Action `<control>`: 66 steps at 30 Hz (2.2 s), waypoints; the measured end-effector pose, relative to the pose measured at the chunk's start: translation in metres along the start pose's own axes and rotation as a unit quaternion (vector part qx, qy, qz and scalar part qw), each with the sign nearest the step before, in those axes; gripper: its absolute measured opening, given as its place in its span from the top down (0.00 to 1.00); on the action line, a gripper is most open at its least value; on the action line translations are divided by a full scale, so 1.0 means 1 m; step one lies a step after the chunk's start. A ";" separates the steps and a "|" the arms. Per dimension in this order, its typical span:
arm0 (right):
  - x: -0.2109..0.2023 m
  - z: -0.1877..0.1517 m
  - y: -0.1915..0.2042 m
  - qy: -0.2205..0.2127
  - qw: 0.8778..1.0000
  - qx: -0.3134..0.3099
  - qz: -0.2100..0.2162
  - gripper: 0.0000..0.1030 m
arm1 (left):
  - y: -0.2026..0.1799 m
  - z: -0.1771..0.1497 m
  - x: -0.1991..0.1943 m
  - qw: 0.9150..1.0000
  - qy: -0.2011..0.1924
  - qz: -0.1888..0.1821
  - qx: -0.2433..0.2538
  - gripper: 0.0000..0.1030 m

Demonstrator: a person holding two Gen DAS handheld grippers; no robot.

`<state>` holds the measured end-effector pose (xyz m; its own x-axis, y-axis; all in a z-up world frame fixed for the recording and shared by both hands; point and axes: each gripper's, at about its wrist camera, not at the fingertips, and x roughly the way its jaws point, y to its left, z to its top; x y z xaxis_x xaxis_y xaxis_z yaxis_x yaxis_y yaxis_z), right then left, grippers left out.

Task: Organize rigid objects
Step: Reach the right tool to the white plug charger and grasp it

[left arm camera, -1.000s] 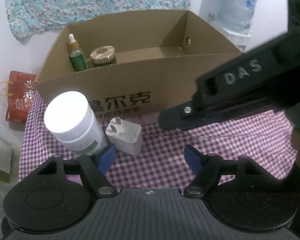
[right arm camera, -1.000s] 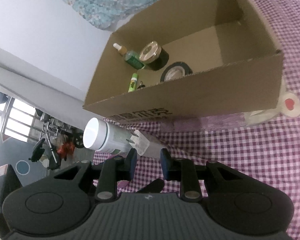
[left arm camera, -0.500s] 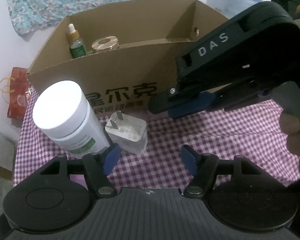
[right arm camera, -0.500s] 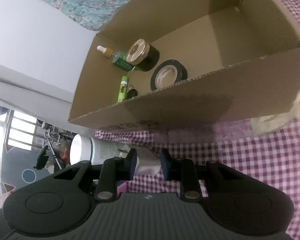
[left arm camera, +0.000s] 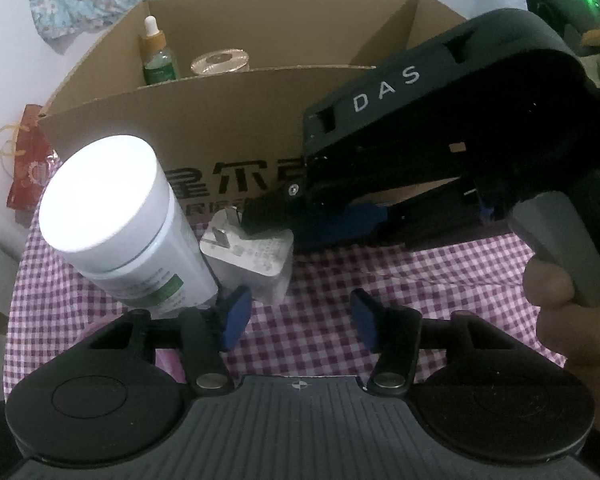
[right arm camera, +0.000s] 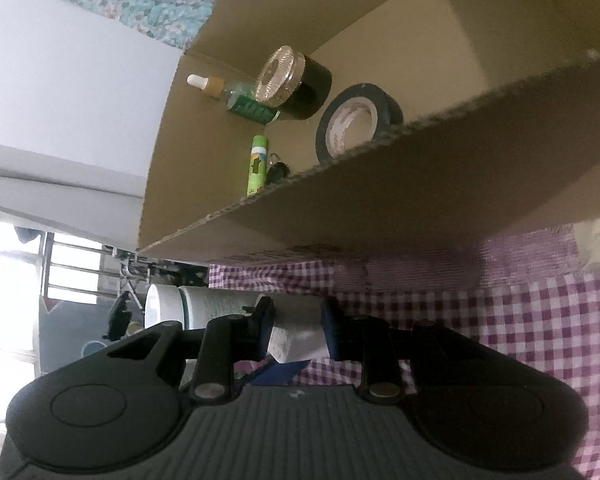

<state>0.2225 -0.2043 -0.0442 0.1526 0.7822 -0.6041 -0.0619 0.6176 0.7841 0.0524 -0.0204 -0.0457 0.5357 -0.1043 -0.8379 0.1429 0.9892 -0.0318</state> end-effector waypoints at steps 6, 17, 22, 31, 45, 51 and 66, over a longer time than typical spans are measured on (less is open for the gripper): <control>-0.003 -0.009 -0.005 0.014 1.000 0.007 0.012 0.72 | -0.011 -0.003 -0.009 1.000 -0.010 -0.017 0.020 0.48; -0.015 -0.017 0.027 -0.040 0.991 -0.109 -0.068 0.51 | -0.015 -0.010 -0.017 1.000 -0.003 0.007 0.026 0.47; -0.003 -0.017 0.050 -0.035 0.978 -0.183 -0.095 0.46 | -0.014 -0.013 -0.018 1.000 -0.002 0.017 0.022 0.47; -0.006 -0.024 0.058 -0.028 0.959 -0.253 -0.121 0.46 | -0.012 -0.015 -0.016 0.999 0.002 0.019 0.026 0.47; -0.017 -0.035 0.067 -0.024 0.934 -0.335 -0.121 0.46 | -0.019 -0.026 -0.025 0.999 -0.001 0.015 0.048 0.47; -0.002 -0.040 0.078 0.007 0.908 -0.399 -0.132 0.46 | -0.014 -0.028 -0.028 0.999 0.006 0.011 0.042 0.47; 0.008 -0.046 0.082 0.037 0.888 -0.441 -0.121 0.72 | -0.011 -0.021 -0.037 0.999 0.000 0.009 0.031 0.47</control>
<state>0.1730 -0.1441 0.0088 0.2039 0.6001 -0.7735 -0.7901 0.5674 0.2319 0.0137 -0.0253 -0.0252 0.5387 -0.0872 -0.8380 0.1844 0.9827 0.0163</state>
